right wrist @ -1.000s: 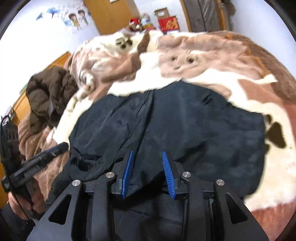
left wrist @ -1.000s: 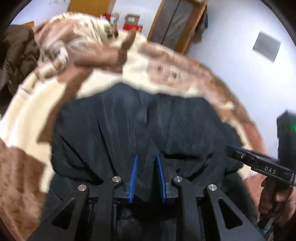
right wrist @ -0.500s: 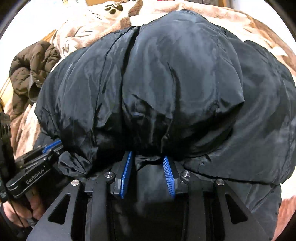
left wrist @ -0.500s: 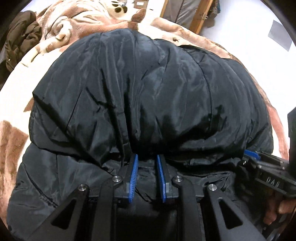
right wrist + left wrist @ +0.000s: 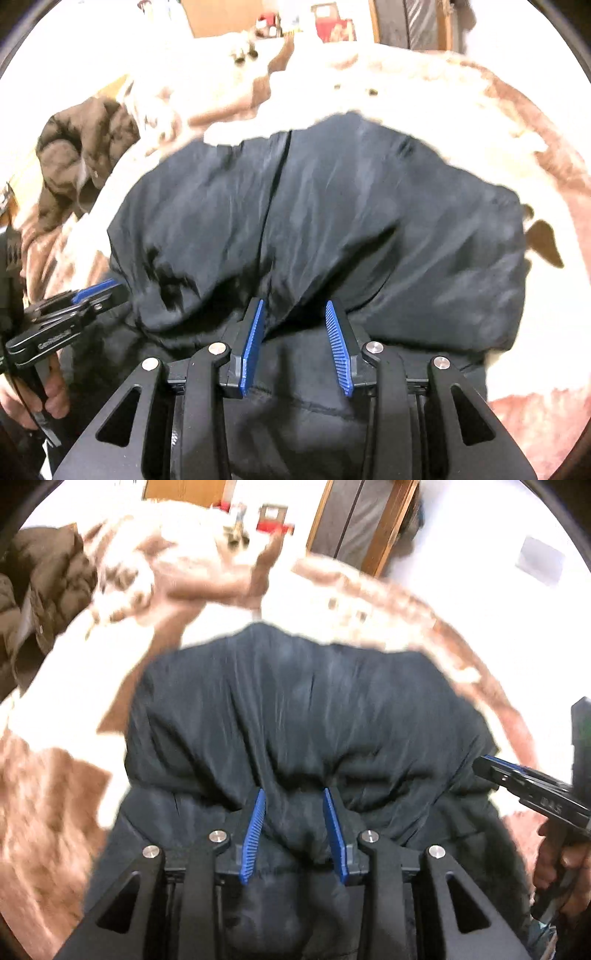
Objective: Fold large clothes
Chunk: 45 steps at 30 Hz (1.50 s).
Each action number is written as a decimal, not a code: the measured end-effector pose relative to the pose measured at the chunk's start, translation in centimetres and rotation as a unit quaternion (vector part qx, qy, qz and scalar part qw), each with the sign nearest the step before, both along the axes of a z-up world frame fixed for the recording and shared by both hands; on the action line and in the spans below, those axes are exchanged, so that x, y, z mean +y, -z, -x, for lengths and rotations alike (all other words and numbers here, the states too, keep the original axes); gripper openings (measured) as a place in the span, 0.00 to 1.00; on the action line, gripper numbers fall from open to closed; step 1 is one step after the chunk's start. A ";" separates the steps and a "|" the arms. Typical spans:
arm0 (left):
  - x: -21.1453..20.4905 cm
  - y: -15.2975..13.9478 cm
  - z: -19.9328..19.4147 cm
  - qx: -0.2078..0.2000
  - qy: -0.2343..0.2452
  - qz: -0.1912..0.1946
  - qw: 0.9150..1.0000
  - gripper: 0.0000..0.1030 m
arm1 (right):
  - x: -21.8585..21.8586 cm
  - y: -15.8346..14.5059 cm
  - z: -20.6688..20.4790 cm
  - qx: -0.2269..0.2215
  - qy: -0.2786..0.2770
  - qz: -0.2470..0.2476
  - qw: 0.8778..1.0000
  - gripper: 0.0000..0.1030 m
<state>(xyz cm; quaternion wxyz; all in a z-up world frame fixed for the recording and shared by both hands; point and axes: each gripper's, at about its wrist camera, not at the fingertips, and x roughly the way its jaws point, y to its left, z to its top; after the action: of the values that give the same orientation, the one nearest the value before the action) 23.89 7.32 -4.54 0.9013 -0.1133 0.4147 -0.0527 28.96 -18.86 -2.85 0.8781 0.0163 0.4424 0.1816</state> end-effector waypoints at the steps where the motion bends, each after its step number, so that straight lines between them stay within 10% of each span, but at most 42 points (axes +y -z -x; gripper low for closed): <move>1: 0.3 -0.8 -0.7 -0.012 -0.001 -0.001 1.000 0.41 | -0.4 -0.7 -0.6 -0.011 0.007 -0.004 1.000 0.34; 11: 4.4 5.0 -8.5 0.035 -0.059 -0.036 0.997 0.43 | -2.9 4.9 -7.6 0.033 0.059 -0.001 0.998 0.34; 23: 3.2 -1.0 -9.7 -0.036 -0.044 -0.063 0.996 0.42 | -1.8 -1.2 -8.1 -0.048 0.037 0.013 0.998 0.35; 29: 3.4 3.7 -14.5 0.021 -0.047 -0.074 0.996 0.43 | -1.1 3.3 -12.9 0.001 0.044 0.055 0.998 0.35; 34: 2.6 4.9 -13.4 0.007 -0.033 -0.094 0.995 0.43 | -2.7 5.9 -11.9 0.000 0.045 0.043 0.998 0.37; 45: -0.9 -0.4 -4.4 -0.044 0.010 -0.006 0.999 0.42 | 0.5 -1.3 -3.8 -0.049 -0.011 -0.015 0.999 0.37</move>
<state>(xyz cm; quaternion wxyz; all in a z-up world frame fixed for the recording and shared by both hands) 28.28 6.40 -4.12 0.9189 -0.1016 0.3757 -0.0642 32.72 -18.35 -1.55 0.8961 0.0158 0.3964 0.1990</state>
